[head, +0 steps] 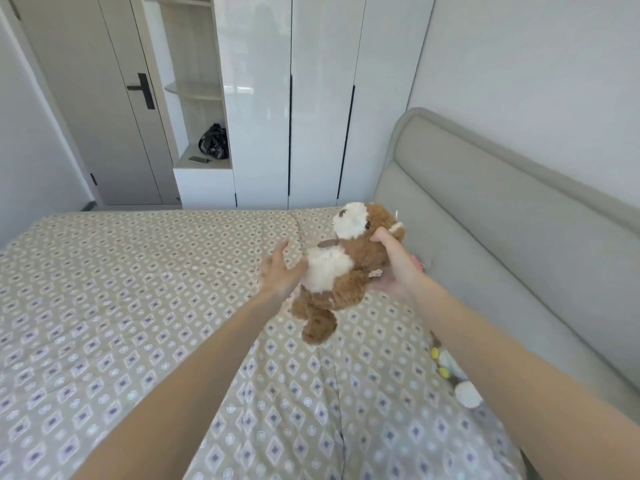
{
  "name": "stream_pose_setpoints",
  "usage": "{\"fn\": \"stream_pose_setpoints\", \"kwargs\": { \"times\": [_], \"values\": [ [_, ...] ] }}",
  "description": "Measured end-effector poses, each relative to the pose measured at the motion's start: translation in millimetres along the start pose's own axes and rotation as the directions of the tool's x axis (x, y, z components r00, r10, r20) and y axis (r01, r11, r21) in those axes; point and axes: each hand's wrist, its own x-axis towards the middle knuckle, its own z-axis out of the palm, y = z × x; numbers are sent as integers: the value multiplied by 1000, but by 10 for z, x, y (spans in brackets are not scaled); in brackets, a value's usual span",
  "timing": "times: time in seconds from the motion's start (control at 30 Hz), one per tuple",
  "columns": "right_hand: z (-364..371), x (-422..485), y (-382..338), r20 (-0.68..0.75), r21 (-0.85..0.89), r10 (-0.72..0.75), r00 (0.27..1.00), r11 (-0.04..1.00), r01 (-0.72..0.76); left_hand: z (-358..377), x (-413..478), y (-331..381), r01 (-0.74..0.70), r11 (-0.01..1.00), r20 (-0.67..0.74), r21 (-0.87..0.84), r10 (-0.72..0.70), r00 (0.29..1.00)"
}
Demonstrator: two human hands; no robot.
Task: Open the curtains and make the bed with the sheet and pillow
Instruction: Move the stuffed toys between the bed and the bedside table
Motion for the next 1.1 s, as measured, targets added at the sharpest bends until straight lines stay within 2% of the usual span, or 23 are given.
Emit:
{"fn": "stream_pose_setpoints", "kwargs": {
  "times": [0.07,0.13,0.2,0.27,0.43,0.53,0.67,0.8,0.93,1.0,1.1],
  "values": [
    [-275,-23,-88,19,25,-4,1000,1000,4,204,-72,44,202,968,84,-152,-191,978],
    [-492,-39,-157,21,75,-15,1000,997,14,382,-138,78,378,882,203,-281,-330,922],
    [-714,-19,-221,26,162,-27,999,987,23,572,-162,137,497,779,339,-382,-382,860],
    [-859,44,-245,54,254,-15,998,967,1,711,-165,211,541,728,418,-422,-373,828],
    [-1060,200,-254,20,300,42,999,953,-46,963,-158,391,503,816,519,-284,-310,796],
    [-1131,277,-263,40,313,81,996,946,-89,1042,-44,443,476,848,507,-235,-311,804],
    [-1239,374,-287,-18,24,68,998,997,-68,1101,99,502,447,868,427,-216,-327,843],
    [-1442,467,-348,-27,-265,86,996,960,-90,1169,368,477,424,892,356,-158,-349,867],
    [-1672,643,-264,27,-334,188,982,927,-169,1385,504,501,417,901,319,-115,-364,875],
    [-1748,735,-179,-8,-382,136,991,915,-129,1506,554,508,414,904,322,-111,-361,875],
    [-1918,910,-98,-84,-365,63,994,927,-90,1751,759,461,408,898,304,-168,-346,887]
  ]
}}
